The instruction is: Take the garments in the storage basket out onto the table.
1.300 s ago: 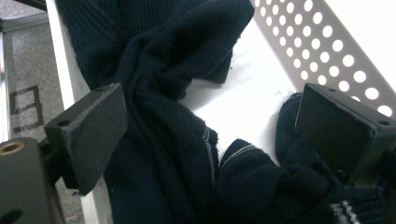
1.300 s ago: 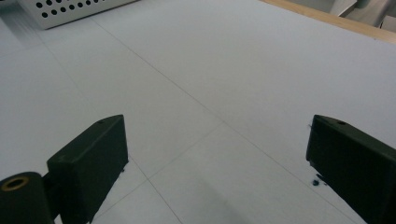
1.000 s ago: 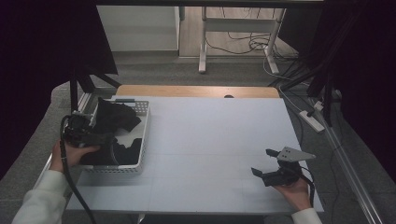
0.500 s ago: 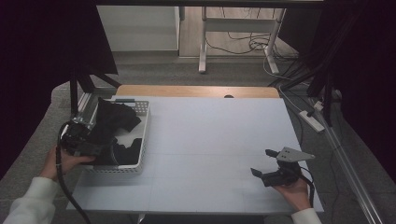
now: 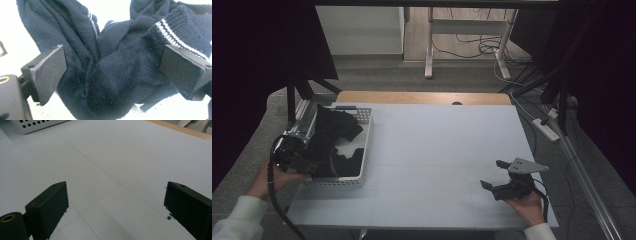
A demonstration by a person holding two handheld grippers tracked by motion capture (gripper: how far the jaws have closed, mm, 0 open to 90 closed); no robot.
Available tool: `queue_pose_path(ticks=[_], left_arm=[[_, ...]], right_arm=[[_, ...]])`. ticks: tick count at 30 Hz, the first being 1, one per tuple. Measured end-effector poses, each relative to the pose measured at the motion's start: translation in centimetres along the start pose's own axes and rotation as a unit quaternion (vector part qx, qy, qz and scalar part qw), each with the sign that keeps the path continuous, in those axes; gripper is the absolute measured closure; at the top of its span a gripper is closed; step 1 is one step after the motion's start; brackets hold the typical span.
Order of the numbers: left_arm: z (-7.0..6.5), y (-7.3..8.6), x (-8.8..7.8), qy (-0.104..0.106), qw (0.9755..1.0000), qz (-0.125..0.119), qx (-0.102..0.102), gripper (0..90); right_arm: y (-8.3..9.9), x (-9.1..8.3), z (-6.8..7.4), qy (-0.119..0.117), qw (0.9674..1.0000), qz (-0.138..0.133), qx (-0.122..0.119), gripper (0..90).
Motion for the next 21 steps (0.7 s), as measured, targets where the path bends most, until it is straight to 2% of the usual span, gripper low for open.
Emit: queue_pose_path(ticks=[8, 21], left_arm=[[0.0, -0.4, 1.0, 0.005, 0.9997, 0.025, 0.006, 7.4], [0.3, -0.9, 2.3, 0.023, 0.9978, 0.062, -0.001, 4.0]], right_arm=[[0.1, 0.1, 0.0, 0.000, 1.0000, 0.001, 0.001, 5.4], [0.2, 0.2, 0.1, 0.000, 1.0000, 0.004, 0.001, 5.4]])
Point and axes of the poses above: each handheld gripper's, and its own axes: x roughly forward along the jaws, y roughly out of its underside, z roughly to its left, the point moved 6 cm from there along x, roughly forward along the jaws, and after that the axes turned 11 degrees about y, right-handed, at the moved point
